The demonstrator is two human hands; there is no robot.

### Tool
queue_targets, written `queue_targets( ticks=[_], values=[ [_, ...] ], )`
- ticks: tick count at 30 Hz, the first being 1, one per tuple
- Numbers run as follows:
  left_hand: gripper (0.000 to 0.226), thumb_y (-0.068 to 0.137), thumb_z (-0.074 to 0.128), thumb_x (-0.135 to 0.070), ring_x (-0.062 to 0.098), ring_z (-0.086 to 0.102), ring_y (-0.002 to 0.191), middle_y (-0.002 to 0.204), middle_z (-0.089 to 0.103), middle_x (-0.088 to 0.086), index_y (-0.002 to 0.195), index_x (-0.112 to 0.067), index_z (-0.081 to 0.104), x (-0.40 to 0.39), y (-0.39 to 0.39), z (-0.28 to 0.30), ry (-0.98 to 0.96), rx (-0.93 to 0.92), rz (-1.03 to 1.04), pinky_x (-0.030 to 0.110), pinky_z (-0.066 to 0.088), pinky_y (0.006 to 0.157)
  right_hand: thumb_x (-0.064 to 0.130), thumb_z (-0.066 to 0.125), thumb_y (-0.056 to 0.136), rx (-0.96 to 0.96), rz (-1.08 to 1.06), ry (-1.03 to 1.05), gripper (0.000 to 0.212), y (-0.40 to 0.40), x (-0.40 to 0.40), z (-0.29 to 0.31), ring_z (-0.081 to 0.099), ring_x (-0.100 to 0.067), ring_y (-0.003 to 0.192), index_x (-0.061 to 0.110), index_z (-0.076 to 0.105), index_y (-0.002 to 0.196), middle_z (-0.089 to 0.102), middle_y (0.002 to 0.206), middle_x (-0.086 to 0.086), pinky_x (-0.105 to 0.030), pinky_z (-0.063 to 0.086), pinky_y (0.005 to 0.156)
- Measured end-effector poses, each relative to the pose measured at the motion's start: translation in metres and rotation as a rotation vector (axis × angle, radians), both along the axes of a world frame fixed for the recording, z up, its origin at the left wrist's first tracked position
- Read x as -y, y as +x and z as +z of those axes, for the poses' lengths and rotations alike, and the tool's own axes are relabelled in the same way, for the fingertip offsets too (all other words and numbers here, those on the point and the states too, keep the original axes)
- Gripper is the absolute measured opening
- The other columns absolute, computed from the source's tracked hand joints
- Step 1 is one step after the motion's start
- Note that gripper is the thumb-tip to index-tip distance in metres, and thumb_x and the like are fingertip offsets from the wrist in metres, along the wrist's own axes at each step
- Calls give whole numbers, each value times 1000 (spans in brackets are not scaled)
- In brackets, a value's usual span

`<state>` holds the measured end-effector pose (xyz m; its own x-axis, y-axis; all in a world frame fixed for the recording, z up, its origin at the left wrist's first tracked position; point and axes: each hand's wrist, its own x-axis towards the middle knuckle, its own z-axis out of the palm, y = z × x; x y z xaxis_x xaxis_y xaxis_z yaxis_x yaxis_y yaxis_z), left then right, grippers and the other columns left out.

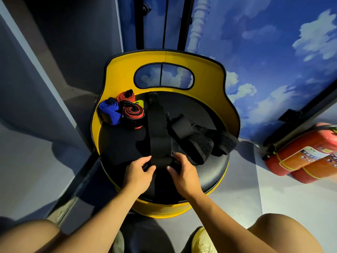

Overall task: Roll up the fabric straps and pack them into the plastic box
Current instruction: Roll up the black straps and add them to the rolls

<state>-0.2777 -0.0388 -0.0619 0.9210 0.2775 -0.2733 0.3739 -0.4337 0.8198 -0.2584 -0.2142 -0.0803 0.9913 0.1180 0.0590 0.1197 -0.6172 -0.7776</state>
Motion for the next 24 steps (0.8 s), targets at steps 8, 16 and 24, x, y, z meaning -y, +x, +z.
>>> queue_targets(
  ticks=[8,16,24],
  values=[
    [42,94,70,-21,19,59,125,135,64,5,135,-16,62,7,-13,6,-58,-46,92,27,44,97,27,77,88,-108,-96,57,37,-14,-1,4,67,-9,105,14,66,121,74,111,3,-4,44,82],
    [23,95,66,-39,24,62,113,116,71,5,105,-20,75,4,-15,14,22,-143,51,32,48,92,53,59,94,-140,-43,-160,38,-9,2,8,67,-26,95,17,71,98,73,96,-4,-35,51,78],
    [22,86,76,-40,14,69,90,91,76,-7,95,-20,80,8,3,10,28,24,215,25,51,76,50,62,94,-39,-196,-126,30,3,-16,10,67,-25,87,20,66,96,73,87,-1,-38,50,73]
  ],
)
